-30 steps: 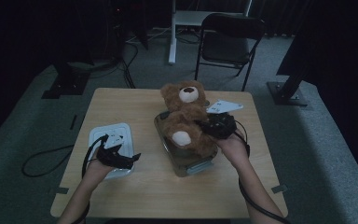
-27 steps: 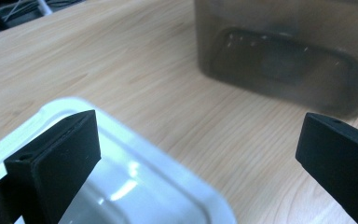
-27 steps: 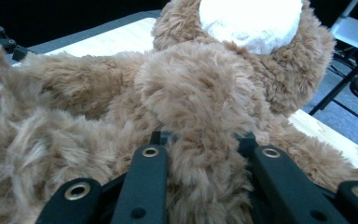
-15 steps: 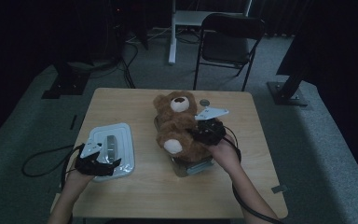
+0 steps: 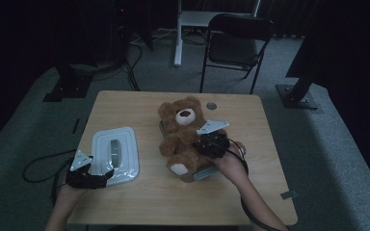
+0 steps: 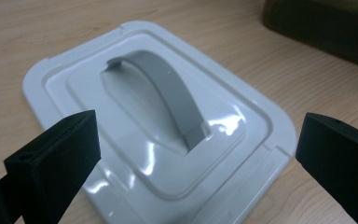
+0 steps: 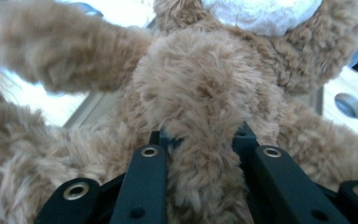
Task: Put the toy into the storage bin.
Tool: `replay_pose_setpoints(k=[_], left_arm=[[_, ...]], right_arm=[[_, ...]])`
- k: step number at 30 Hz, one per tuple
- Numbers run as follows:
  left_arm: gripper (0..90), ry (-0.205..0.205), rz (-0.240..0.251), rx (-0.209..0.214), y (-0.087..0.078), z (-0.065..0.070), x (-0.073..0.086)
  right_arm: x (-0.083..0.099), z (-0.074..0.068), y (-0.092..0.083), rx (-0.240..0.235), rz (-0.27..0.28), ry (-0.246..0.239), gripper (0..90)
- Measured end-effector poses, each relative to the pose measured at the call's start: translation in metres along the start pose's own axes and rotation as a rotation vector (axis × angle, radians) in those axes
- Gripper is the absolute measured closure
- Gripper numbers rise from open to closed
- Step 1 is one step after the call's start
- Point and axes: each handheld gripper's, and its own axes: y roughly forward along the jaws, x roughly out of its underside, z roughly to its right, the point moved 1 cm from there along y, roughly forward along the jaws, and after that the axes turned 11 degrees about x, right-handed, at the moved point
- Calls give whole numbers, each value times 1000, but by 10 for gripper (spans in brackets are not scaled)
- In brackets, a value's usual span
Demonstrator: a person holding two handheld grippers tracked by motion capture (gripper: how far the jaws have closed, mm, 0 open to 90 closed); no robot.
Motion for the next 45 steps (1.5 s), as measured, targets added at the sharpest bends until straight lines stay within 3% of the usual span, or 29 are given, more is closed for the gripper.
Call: replay_pose_setpoints(k=[4, 9, 11, 16, 20, 25, 27, 32, 45], left_arm=[[7, -9, 4, -8, -4, -2, 6], [7, -27, 18, -11, -7, -3, 11], [7, -40, 15, -12, -7, -5, 16], [7, -61, 10, -16, -6, -8, 24], [7, -72, 13, -19, -7, -10, 28], [7, -77, 27, -25, -9, -10, 31], [7, -80, 27, -25, -9, -10, 32], [7, -81, 23, -25, -8, -9, 34], [7, -78, 25, -22, -6, -9, 34]], right_arm=[[4, -3, 5, -10, -11, 7, 723], [3, -2, 5, -28, -17, 22, 610], [2, 2, 2, -48, -15, 61, 509], [-3, 10, -7, -89, -1, 97, 461], [-13, 21, -20, -130, 60, 164, 338], [-26, 29, -17, -122, 57, 231, 170], [-29, 30, -14, -125, 60, 263, 160], [-29, 23, -1, -103, 27, 290, 172], [-26, 5, 33, -56, -117, 232, 287]])
